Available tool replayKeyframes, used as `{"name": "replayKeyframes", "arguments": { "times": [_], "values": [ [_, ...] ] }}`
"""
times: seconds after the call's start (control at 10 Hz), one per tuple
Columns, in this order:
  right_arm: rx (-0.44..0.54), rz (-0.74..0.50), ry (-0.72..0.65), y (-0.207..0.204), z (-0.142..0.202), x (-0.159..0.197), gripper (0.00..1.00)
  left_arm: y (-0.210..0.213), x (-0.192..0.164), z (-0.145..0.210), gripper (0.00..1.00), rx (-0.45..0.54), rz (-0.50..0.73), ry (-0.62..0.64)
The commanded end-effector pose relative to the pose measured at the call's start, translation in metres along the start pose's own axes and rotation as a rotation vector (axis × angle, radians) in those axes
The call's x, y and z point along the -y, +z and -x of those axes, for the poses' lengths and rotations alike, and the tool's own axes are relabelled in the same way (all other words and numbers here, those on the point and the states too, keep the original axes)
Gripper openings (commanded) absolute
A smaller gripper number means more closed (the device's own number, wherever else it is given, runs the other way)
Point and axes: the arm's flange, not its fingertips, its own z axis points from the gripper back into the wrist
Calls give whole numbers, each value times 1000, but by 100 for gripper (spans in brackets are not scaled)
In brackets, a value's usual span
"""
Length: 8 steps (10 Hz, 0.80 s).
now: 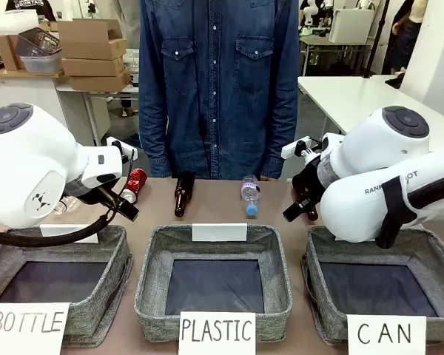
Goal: Sort the can waste into the basket.
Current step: Pick up the can waste from the table and place it in the right Fabric basket.
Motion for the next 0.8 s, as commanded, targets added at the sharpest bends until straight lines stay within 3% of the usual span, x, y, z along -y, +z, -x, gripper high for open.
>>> {"name": "replayKeyframes", "arguments": {
  "times": [0.0,0.7],
  "values": [
    [0,0,0,0,0,0,100,0,0,0,100,0,0,0],
    [0,0,0,0,0,0,100,0,0,0,100,0,0,0]
  ]
}}
